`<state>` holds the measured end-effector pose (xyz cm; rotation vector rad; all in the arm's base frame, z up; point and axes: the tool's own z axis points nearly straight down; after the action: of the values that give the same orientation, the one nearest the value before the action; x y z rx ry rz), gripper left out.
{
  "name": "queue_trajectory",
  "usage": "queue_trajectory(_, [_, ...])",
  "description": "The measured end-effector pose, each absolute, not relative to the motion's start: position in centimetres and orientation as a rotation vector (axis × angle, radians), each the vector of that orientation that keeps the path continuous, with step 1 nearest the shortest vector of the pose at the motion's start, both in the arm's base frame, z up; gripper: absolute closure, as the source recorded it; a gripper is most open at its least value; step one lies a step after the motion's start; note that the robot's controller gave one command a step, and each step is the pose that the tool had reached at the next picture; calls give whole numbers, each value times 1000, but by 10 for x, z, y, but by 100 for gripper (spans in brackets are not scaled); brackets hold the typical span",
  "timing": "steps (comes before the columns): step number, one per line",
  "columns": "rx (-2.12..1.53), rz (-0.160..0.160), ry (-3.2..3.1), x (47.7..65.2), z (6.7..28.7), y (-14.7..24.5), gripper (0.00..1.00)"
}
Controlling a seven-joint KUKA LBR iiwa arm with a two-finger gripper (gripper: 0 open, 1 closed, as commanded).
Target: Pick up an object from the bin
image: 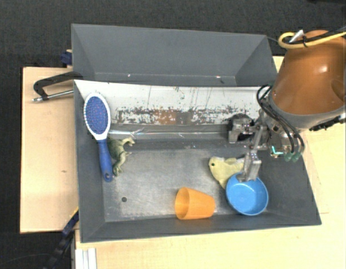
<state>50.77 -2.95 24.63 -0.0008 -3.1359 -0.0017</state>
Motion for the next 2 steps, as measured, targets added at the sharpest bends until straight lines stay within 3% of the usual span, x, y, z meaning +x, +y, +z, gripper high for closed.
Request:
queue_trajectory(1, [-494, -4, -3112, 495, 70, -72, 0])
queue_trajectory(2, [-724, 0, -3064, 495, 101, -110, 0])
